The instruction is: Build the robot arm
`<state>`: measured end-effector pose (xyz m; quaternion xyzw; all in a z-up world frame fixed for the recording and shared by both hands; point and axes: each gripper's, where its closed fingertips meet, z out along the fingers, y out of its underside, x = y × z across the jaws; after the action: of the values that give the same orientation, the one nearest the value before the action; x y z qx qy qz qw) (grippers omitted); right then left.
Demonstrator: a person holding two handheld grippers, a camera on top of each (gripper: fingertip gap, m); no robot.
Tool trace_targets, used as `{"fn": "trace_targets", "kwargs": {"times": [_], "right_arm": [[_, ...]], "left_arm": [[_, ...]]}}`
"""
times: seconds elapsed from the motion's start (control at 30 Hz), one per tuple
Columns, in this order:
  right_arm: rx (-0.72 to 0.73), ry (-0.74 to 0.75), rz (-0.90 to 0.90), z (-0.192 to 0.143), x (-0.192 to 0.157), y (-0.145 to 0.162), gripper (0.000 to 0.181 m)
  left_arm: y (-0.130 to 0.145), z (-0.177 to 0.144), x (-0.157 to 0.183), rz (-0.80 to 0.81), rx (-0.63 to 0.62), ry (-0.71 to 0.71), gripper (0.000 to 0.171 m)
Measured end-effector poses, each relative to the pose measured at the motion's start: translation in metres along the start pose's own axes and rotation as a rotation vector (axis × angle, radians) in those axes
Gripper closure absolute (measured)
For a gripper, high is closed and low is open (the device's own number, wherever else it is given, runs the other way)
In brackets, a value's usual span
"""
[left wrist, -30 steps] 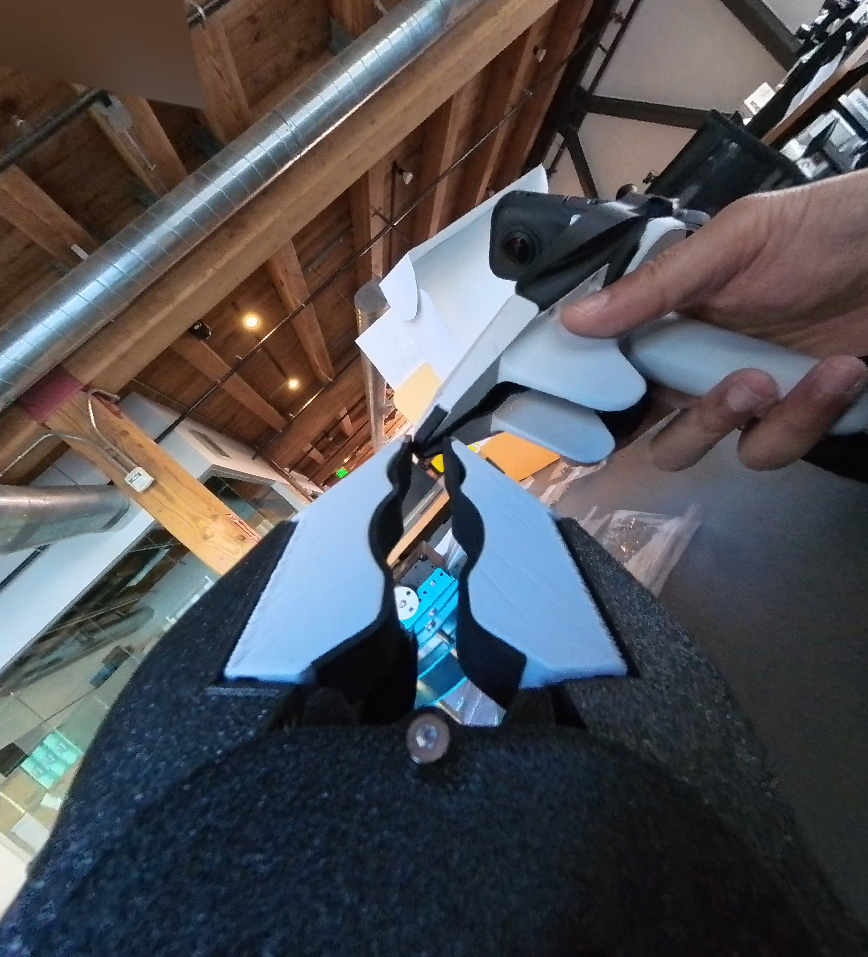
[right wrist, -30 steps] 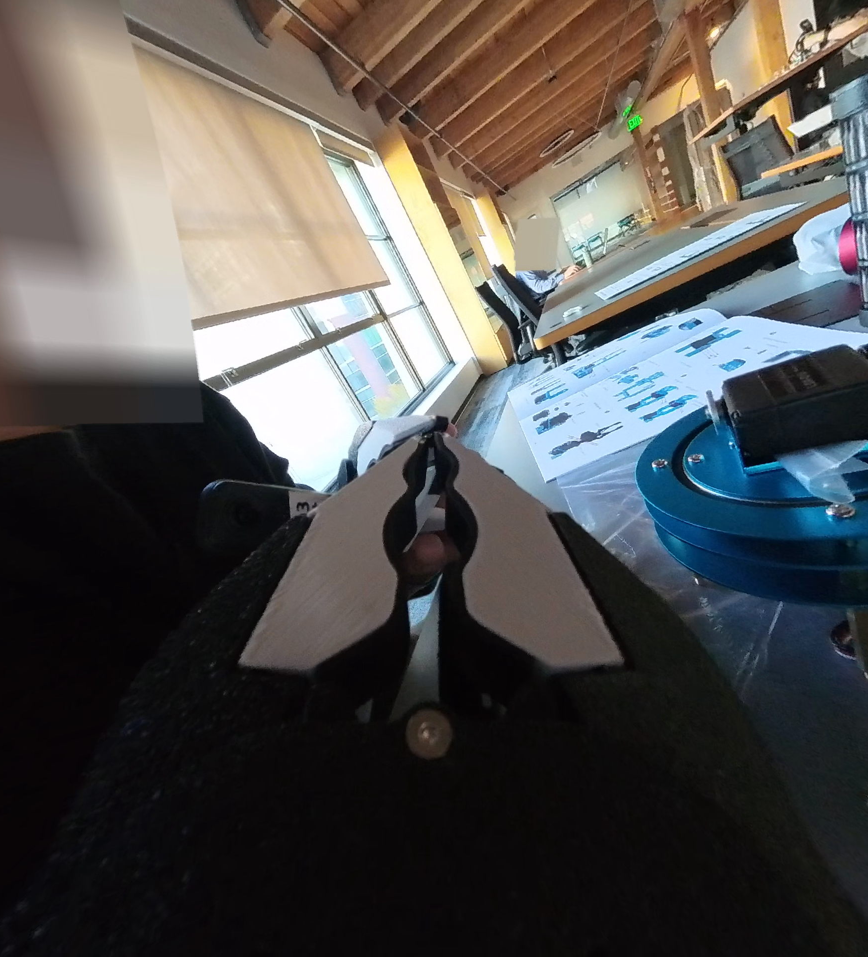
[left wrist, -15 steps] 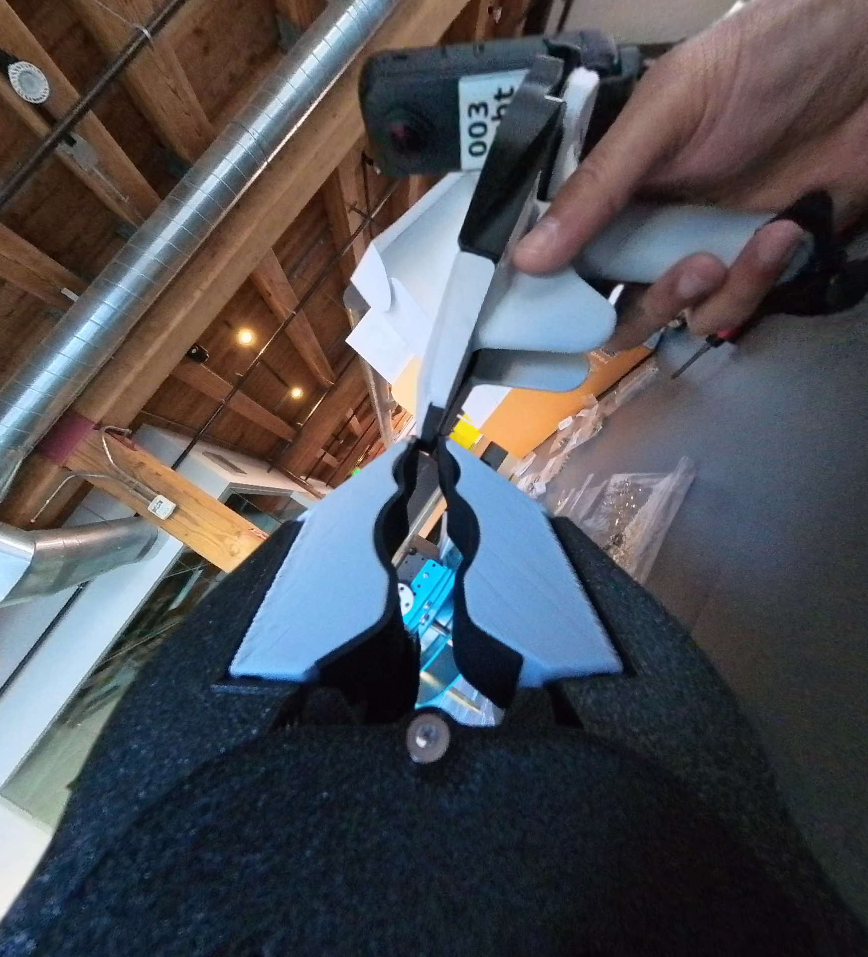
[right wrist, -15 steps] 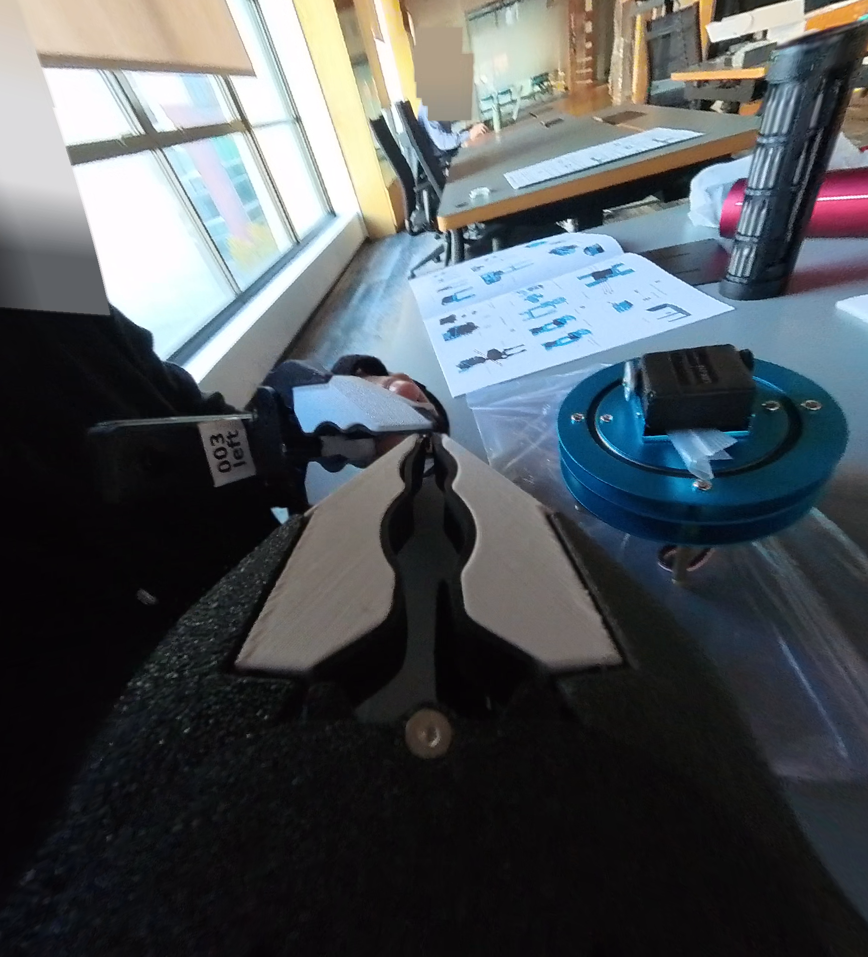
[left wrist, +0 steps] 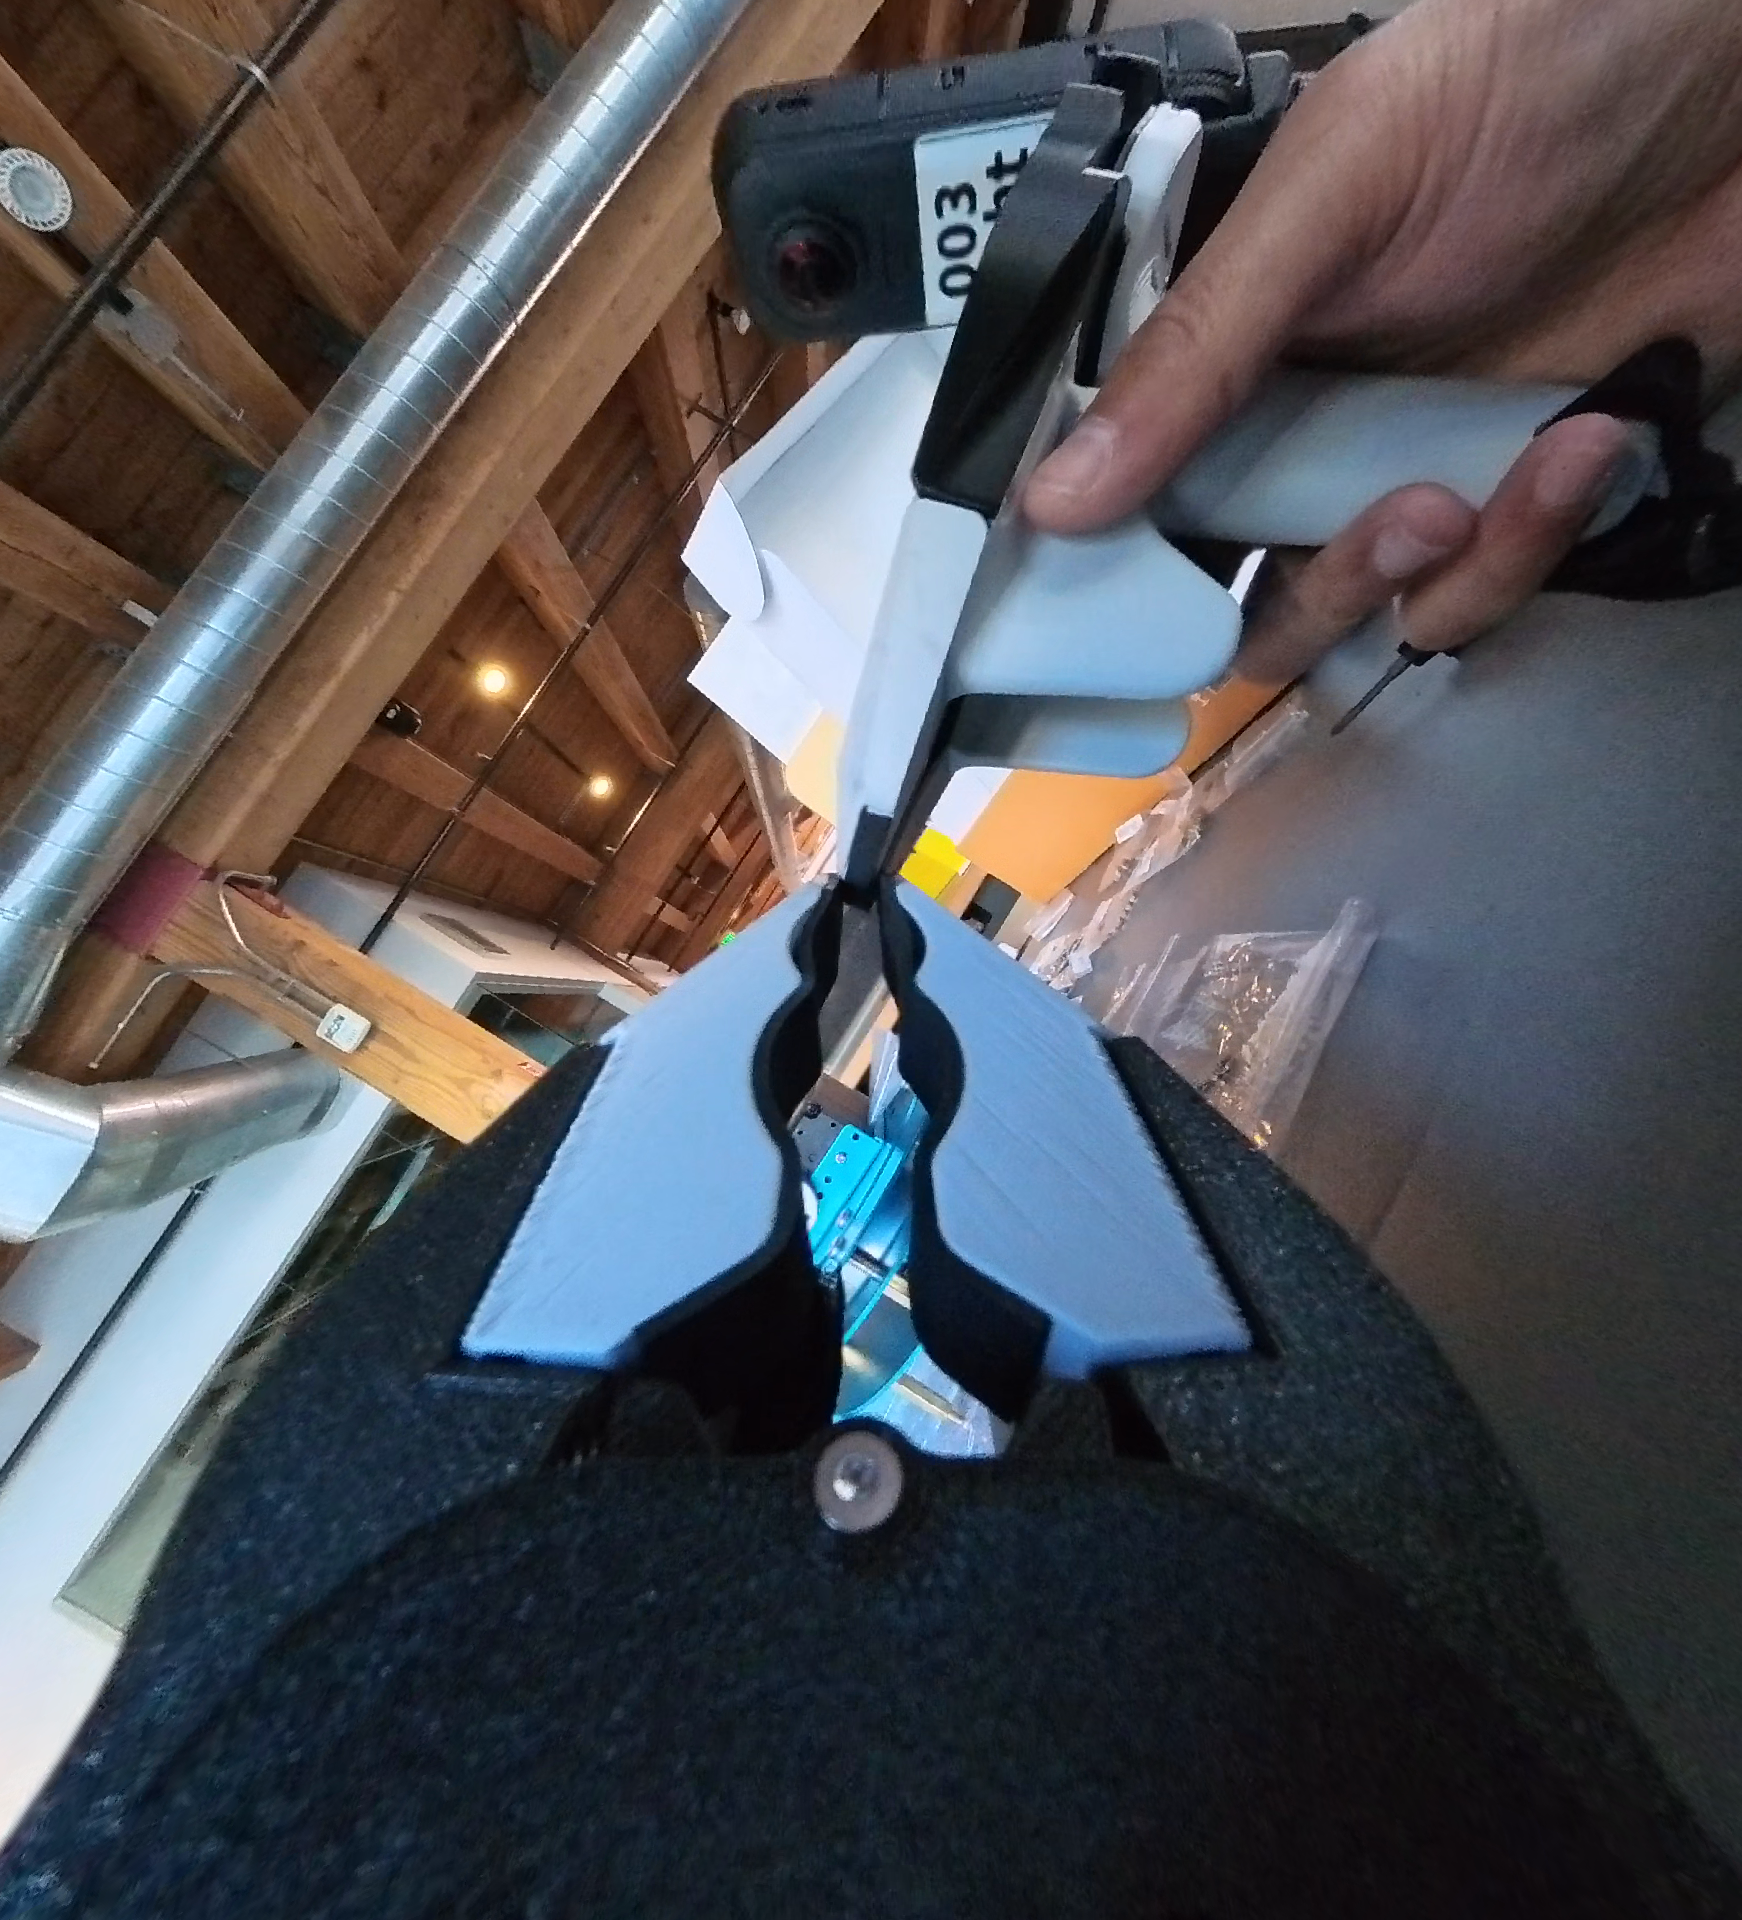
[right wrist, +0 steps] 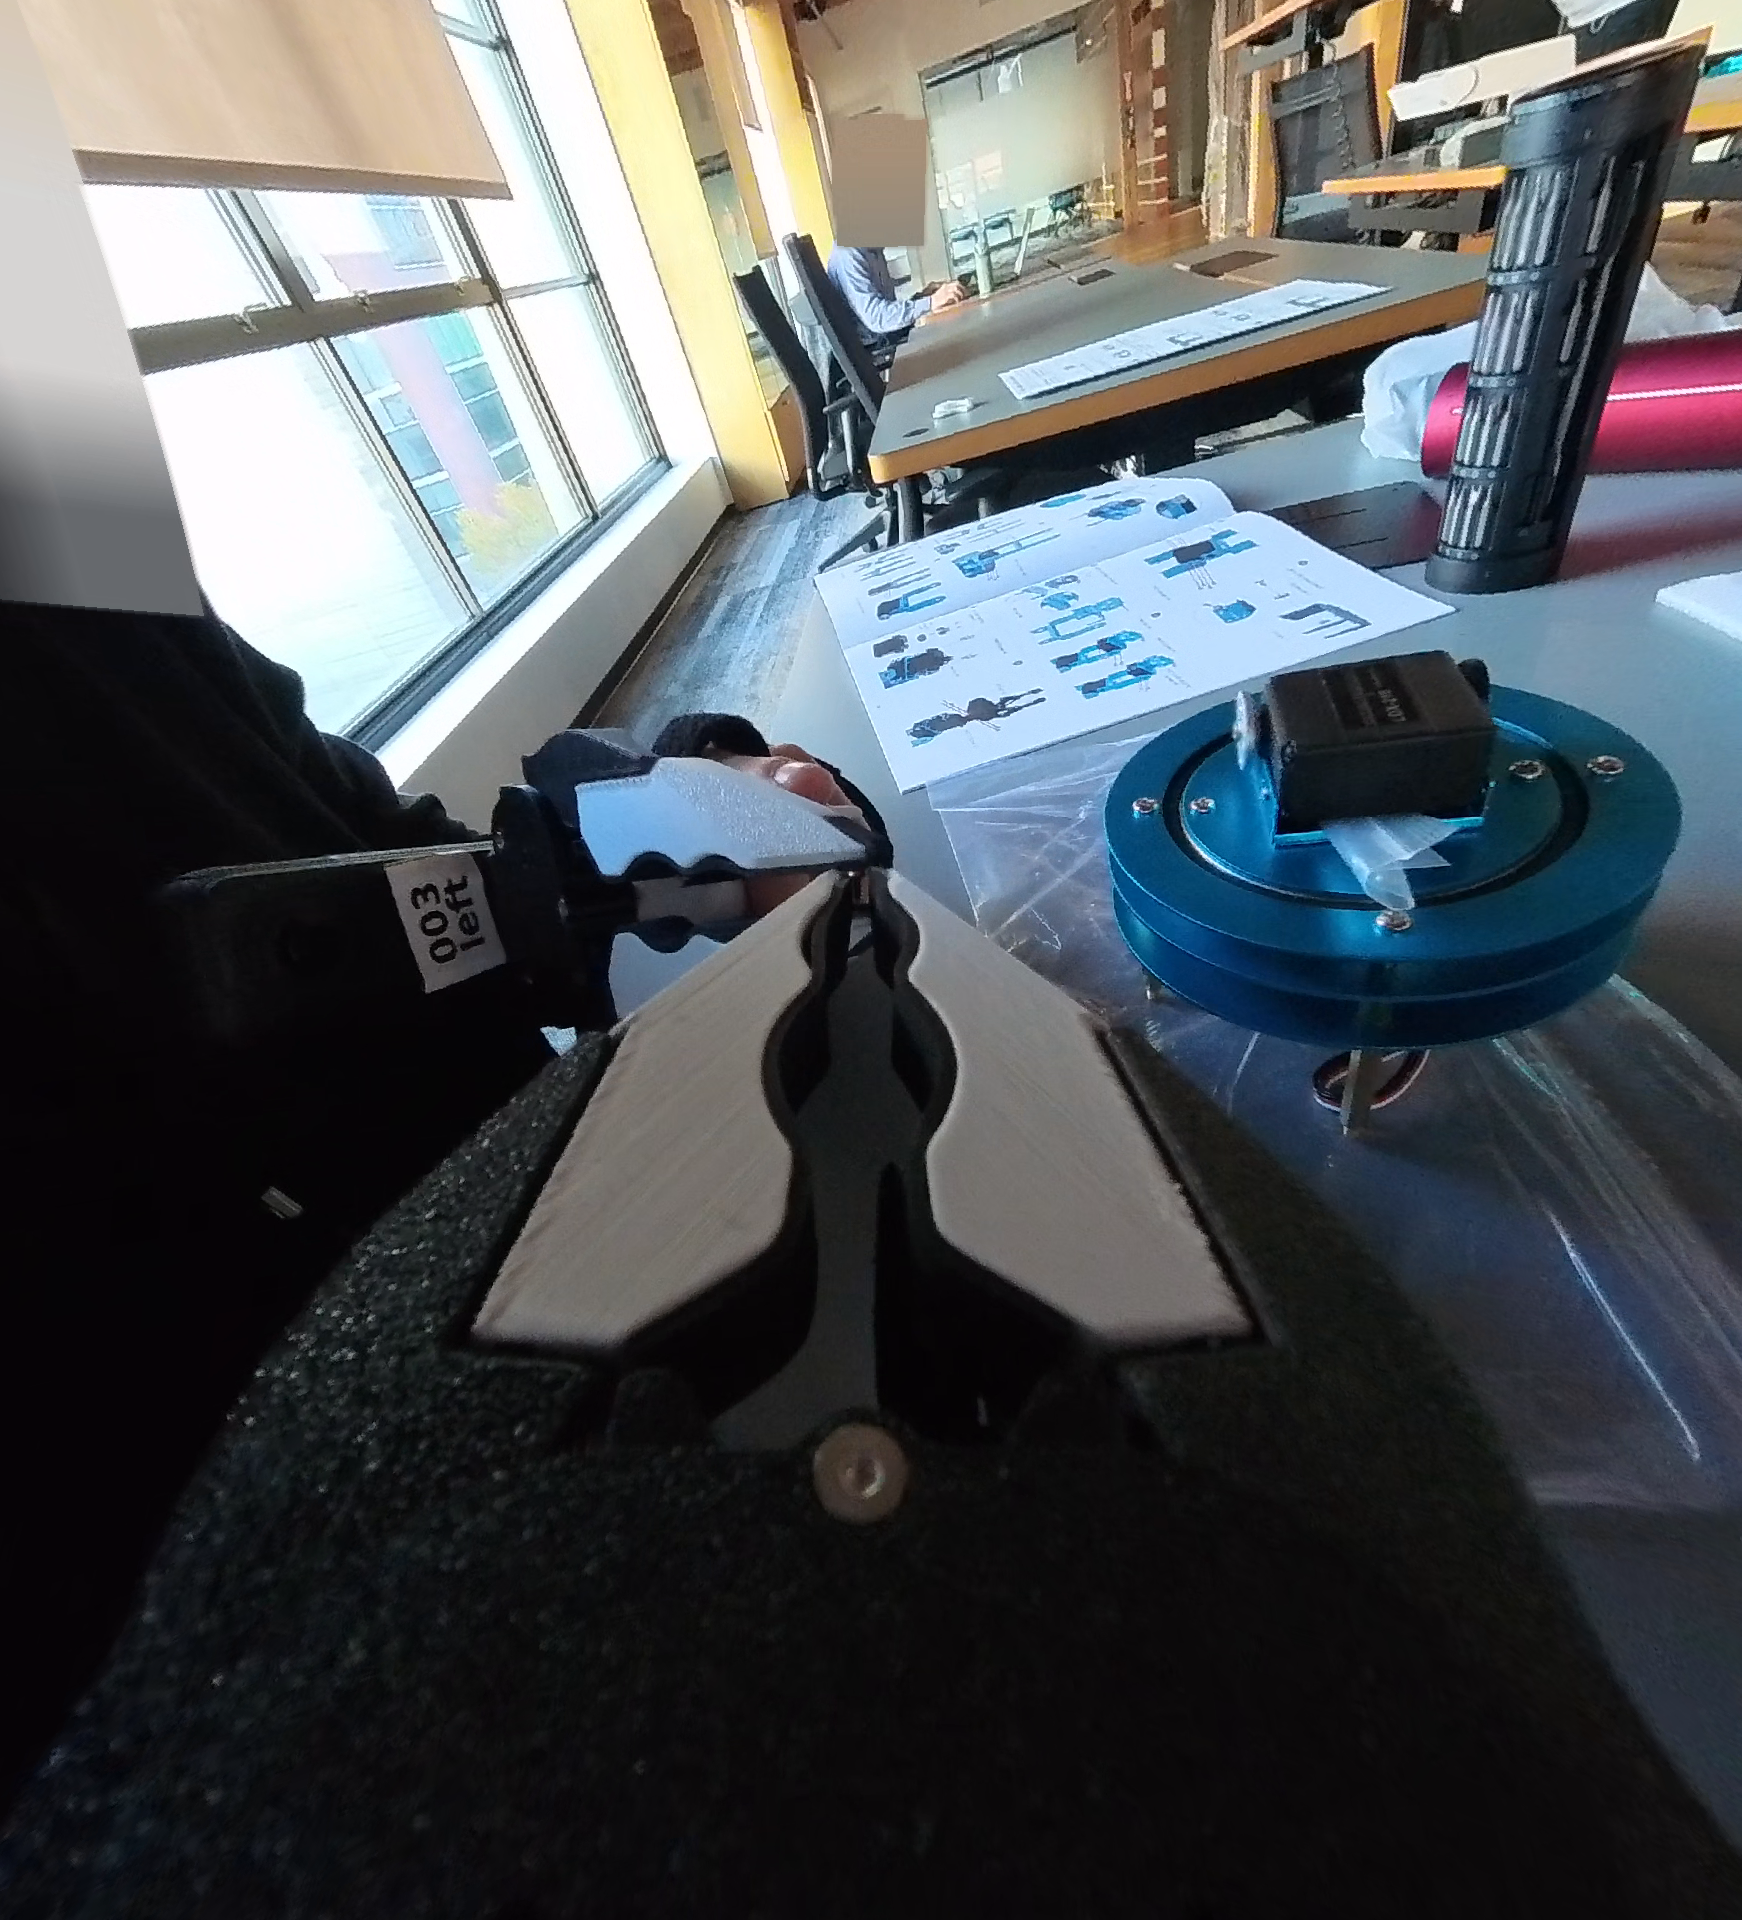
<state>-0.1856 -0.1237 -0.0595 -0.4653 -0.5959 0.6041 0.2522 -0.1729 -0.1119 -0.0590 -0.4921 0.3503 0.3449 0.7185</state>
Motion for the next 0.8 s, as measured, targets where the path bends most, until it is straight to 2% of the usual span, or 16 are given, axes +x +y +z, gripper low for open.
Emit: {"fn": "trace_targets", "kwargs": {"times": [0.23,0.3,0.37,0.5,0.57,0.63,0.7,0.8], "right_arm": [[-0.004,-0.016,-0.007,0.000,-0.001,0.001,0.178],[-0.002,-0.028,-0.002,0.000,-0.003,0.001,0.172],[0.001,-0.027,0.004,0.000,-0.002,0.001,0.174],[0.043,0.017,0.023,-0.010,0.012,-0.004,0.175],[0.074,0.105,0.077,-0.024,0.034,-0.006,0.170],[0.031,0.226,0.091,-0.033,0.054,0.004,0.167],[-0.015,0.334,0.059,-0.041,0.064,0.013,0.168],[-0.087,0.471,0.046,-0.057,0.065,0.027,0.168]], "left_arm": [[-0.001,-0.001,0.000,-0.005,0.008,0.006,0.166],[0.001,0.000,0.001,-0.008,0.001,0.008,0.165],[0.002,0.000,0.001,-0.012,-0.001,0.012,0.166],[0.016,0.000,-0.005,-0.057,-0.049,0.002,0.165],[0.034,-0.001,-0.013,-0.171,-0.109,0.037,0.157],[0.056,-0.005,-0.028,-0.320,-0.177,0.049,0.151],[0.074,-0.014,-0.044,-0.454,-0.223,0.058,0.155],[0.109,-0.033,-0.046,-0.656,-0.358,0.142,0.155]]}}
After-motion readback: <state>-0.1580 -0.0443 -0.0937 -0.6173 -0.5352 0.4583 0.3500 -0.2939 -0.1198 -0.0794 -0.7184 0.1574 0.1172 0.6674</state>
